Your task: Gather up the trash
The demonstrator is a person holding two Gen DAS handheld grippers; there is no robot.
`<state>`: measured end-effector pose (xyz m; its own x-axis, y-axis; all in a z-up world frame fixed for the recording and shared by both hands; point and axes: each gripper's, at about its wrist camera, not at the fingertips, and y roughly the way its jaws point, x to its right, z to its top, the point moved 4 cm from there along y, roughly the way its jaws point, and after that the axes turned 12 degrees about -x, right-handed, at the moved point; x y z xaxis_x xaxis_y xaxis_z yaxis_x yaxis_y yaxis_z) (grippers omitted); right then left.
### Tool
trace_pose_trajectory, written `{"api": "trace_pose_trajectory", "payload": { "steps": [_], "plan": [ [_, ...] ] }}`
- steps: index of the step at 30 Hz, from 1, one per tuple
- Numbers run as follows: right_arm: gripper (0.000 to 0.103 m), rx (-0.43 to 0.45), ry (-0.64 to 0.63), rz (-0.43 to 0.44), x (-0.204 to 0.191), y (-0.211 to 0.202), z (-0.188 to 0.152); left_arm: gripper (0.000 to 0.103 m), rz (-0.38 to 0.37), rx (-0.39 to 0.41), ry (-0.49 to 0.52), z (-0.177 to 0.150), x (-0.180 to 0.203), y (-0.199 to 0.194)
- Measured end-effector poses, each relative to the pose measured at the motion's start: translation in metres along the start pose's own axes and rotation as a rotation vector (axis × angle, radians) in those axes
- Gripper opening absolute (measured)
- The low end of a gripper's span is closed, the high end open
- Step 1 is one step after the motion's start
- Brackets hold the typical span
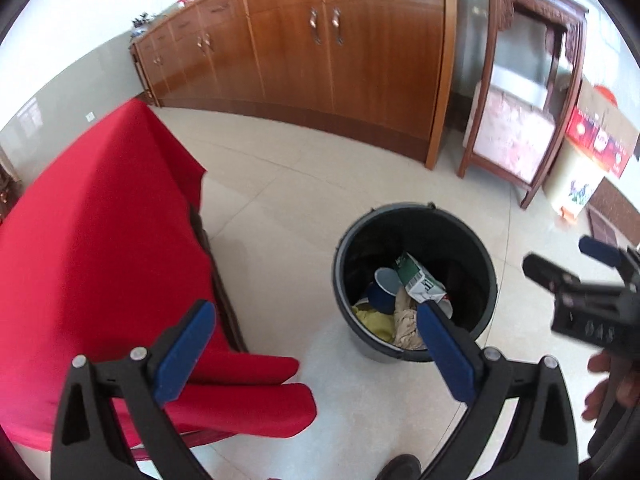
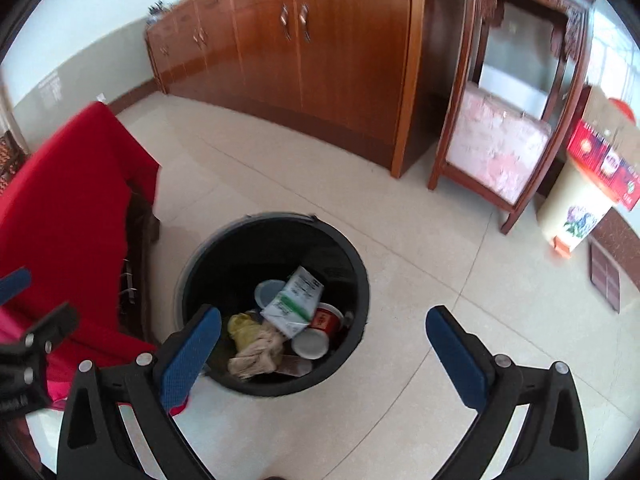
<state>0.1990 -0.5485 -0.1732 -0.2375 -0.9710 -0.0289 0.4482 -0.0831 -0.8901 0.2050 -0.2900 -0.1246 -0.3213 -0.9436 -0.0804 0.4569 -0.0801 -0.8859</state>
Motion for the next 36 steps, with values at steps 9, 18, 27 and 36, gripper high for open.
{"api": "trace_pose_trajectory", "payload": {
  "steps": [9, 18, 27, 36],
  "plan": [
    [0.103, 0.12, -0.029, -0.007, -0.057, -0.119, -0.03, 0.101, 0.005, 0.084, -0.046, -0.031, -0.054, -0.081],
    [0.103, 0.24, -0.074, -0.025, -0.12, -0.227, -0.073, 0.101, 0.005, 0.219, -0.096, -0.06, -0.086, -0.165],
    [0.103, 0.327, -0.037, -0.055, -0.138, -0.278, -0.098, 0.103, 0.01, 0.357, -0.112, -0.077, -0.09, -0.219],
    [0.103, 0.402, -0.026, -0.056, -0.155, -0.333, -0.12, 0.103, 0.005, 0.409, -0.147, -0.106, -0.106, -0.252]
  ]
}}
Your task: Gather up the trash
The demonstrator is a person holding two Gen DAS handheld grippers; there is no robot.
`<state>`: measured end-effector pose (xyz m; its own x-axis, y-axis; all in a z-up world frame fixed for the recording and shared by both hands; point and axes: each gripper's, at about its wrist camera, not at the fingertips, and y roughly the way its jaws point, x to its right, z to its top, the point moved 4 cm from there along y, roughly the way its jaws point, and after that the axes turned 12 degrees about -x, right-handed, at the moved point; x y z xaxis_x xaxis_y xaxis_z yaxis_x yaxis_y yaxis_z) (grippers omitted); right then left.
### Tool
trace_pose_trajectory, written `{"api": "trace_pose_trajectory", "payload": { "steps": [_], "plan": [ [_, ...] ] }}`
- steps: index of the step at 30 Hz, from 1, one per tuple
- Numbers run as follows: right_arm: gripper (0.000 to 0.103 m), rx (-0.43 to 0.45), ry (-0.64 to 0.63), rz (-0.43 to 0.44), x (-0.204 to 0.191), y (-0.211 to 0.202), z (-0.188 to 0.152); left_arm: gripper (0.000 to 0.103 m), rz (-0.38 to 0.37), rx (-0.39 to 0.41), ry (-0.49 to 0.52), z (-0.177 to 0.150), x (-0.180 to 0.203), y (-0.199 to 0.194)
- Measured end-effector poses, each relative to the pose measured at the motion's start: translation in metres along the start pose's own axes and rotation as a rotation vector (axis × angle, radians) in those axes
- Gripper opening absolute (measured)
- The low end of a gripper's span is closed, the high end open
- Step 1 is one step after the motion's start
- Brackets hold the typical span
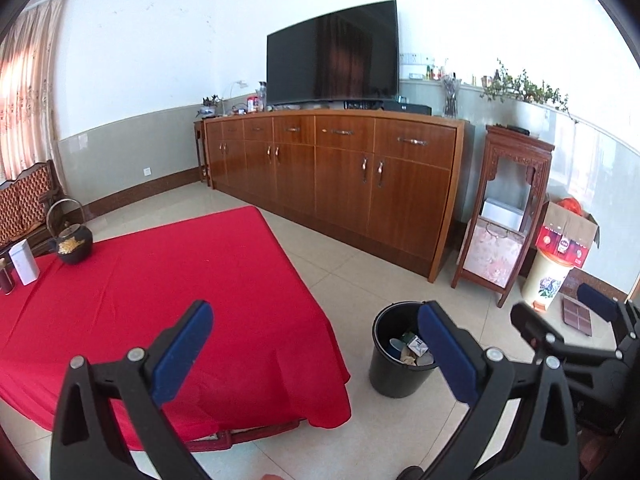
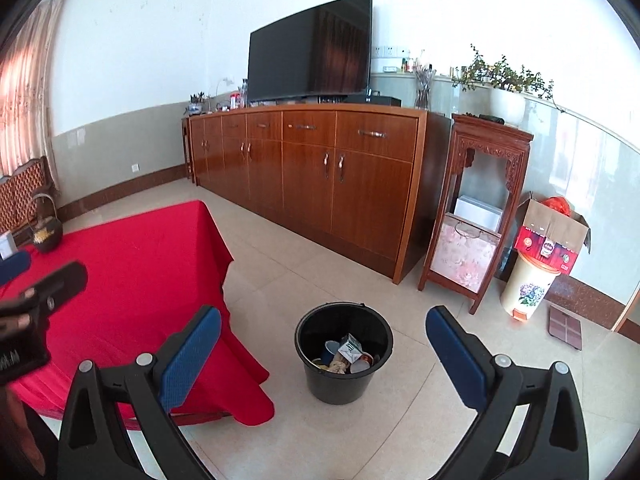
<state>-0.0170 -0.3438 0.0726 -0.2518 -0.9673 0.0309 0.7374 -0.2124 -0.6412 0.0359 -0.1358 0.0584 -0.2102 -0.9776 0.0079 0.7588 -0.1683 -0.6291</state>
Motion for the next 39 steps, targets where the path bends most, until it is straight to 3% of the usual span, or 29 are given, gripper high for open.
{"api": "trace_pose_trajectory", "payload": {
  "steps": [5, 13, 39],
  "plan": [
    [0.103, 0.001, -0.017, -0.027, -0.017, -0.021, -0.006, 0.103, 0.037, 0.015, 0.004, -0.008, -0.009, -0.019],
    [0.103, -0.018, -0.022, -0.011, -0.026, -0.019, -0.013, 0.103, 0.063, -0.007, -0.035, -0.015, -0.02, -0.011],
    [0.103, -0.013, -0.027, -0.021, -0.024, -0.018, -0.013, 0.103, 0.063, -0.041, -0.032, -0.025, -0.016, -0.005]
  ]
}}
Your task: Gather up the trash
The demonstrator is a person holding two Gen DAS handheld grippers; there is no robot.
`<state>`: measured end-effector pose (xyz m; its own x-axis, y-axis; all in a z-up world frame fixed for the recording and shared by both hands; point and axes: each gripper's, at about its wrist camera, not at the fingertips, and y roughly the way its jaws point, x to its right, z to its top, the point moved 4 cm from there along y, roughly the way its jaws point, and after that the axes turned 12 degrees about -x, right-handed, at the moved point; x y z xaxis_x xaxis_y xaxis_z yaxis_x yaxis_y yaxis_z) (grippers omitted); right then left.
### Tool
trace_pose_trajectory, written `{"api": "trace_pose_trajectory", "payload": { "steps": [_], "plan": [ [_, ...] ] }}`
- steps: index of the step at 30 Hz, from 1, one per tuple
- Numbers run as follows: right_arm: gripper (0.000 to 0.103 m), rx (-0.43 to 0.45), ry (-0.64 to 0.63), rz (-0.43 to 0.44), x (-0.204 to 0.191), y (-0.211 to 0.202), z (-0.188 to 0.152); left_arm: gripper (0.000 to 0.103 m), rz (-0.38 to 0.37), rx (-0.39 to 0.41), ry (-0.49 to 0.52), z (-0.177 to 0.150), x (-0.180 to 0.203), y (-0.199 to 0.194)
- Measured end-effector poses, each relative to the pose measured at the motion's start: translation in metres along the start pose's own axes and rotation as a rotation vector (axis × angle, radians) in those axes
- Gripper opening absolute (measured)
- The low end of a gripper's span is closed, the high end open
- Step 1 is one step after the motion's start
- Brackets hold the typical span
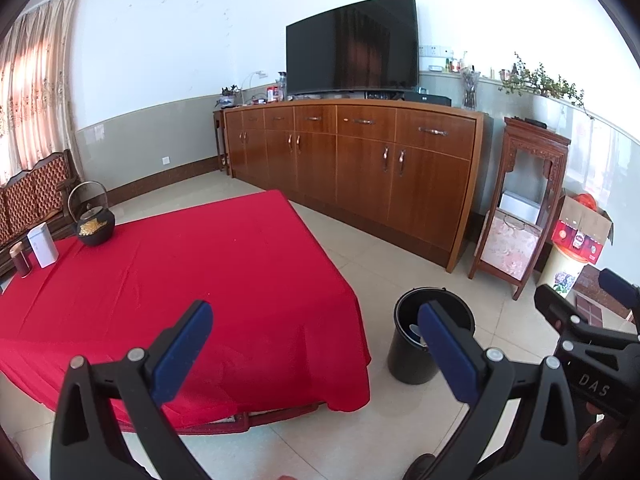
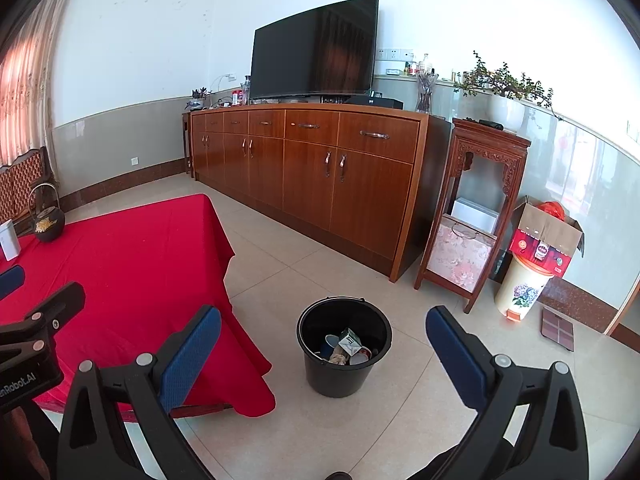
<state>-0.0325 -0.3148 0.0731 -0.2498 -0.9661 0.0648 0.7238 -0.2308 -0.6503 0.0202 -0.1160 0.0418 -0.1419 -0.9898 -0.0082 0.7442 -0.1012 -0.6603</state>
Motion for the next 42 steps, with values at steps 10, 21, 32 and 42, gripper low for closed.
{"api": "trace_pose_trajectory", "payload": {
  "steps": [10, 21, 32, 42],
  "plan": [
    [0.103, -0.001, 0.0, -0.001, 0.001, -0.0003, 0.0002, 0.103, -0.001, -0.003, 0.004, 0.0007, -0.0007, 0.0022],
    [0.103, 0.001, -0.001, 0.0, 0.0033, -0.0016, 0.0039, 0.103, 0.0, -0.004, 0.007, 0.0013, -0.0021, 0.0033],
    [0.103, 0.001, -0.001, 0.0, 0.0029, -0.0013, 0.0035, 0.103, 0.0, -0.009, 0.003, 0.0018, -0.0028, 0.0038],
    [0.103, -0.001, -0.003, 0.003, 0.0036, -0.0016, 0.0042, 0.103, 0.004, -0.007, 0.005, 0.0024, -0.0026, 0.0028]
  ]
}}
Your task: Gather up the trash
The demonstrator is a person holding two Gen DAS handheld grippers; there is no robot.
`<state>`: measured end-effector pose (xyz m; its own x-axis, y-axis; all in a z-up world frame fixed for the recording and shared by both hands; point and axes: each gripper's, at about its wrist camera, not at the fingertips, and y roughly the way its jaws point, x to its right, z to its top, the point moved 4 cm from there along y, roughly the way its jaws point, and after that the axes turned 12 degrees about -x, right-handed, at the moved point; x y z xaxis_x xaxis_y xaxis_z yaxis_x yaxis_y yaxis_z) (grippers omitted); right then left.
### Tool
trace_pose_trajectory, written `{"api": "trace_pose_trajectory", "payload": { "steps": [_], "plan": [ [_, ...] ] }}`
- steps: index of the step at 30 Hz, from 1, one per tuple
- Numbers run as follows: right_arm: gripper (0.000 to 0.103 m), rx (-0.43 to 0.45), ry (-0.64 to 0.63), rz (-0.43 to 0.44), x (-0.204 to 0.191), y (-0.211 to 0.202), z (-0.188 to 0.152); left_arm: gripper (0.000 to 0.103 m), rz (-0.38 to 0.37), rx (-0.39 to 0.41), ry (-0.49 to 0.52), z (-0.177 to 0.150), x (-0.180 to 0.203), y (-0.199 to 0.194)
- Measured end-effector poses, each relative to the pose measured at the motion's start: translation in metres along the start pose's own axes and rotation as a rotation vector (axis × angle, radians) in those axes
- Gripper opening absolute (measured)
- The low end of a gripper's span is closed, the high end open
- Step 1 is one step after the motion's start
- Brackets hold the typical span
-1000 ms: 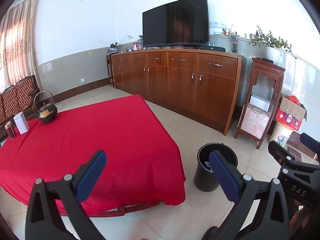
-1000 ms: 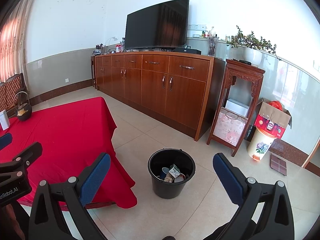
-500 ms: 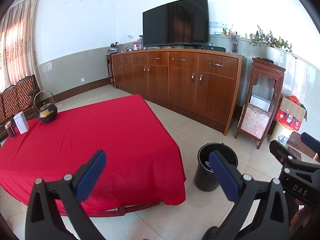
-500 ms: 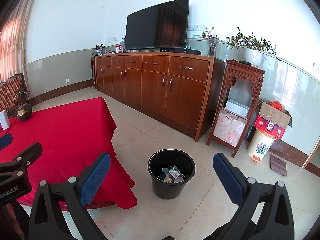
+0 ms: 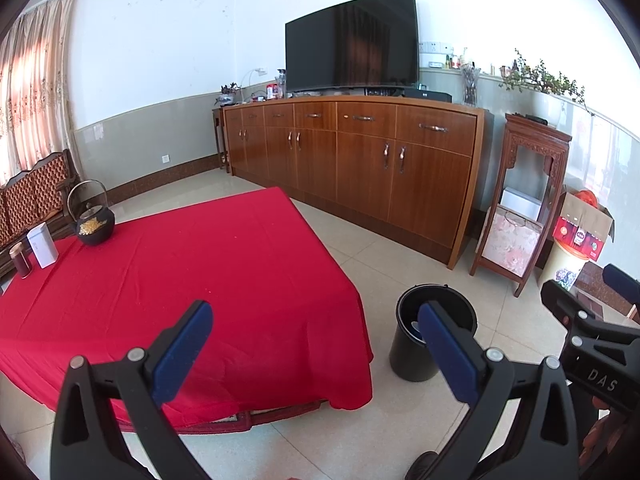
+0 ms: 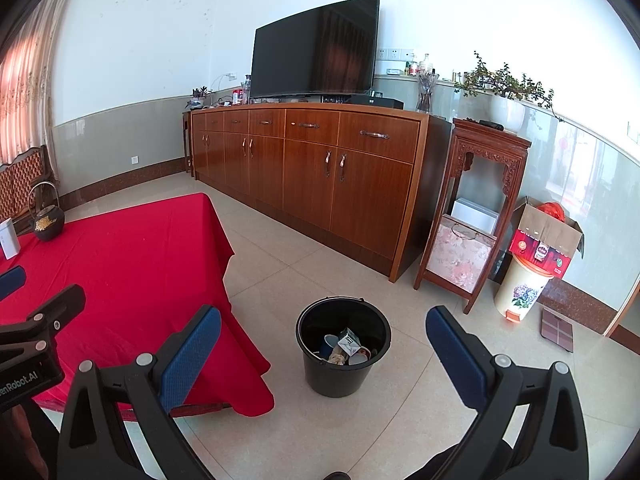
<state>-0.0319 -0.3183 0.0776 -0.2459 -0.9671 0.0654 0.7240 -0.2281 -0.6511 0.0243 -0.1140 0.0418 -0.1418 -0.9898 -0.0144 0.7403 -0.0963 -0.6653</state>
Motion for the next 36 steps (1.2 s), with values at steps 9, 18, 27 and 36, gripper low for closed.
{"api": "trace_pose_trajectory", "payload": {
  "steps": [9, 18, 27, 36],
  "plan": [
    [0.103, 0.001, -0.002, -0.001, 0.0003, 0.0008, 0.0011, 0.103, -0.005, -0.004, 0.009, -0.0012, 0.0019, -0.0007],
    [0.103, 0.0, -0.005, 0.001, 0.0019, 0.0012, 0.0013, 0.103, -0.005, -0.007, 0.004, -0.0005, 0.0018, -0.0018],
    [0.103, 0.0, -0.004, 0.006, 0.0029, 0.0038, 0.002, 0.103, -0.002, -0.002, 0.007, 0.0021, 0.0003, -0.0015],
    [0.103, 0.0, -0.005, 0.006, 0.0044, 0.0049, 0.002, 0.103, 0.017, 0.009, 0.007, 0.0008, -0.001, -0.0016]
  ]
}}
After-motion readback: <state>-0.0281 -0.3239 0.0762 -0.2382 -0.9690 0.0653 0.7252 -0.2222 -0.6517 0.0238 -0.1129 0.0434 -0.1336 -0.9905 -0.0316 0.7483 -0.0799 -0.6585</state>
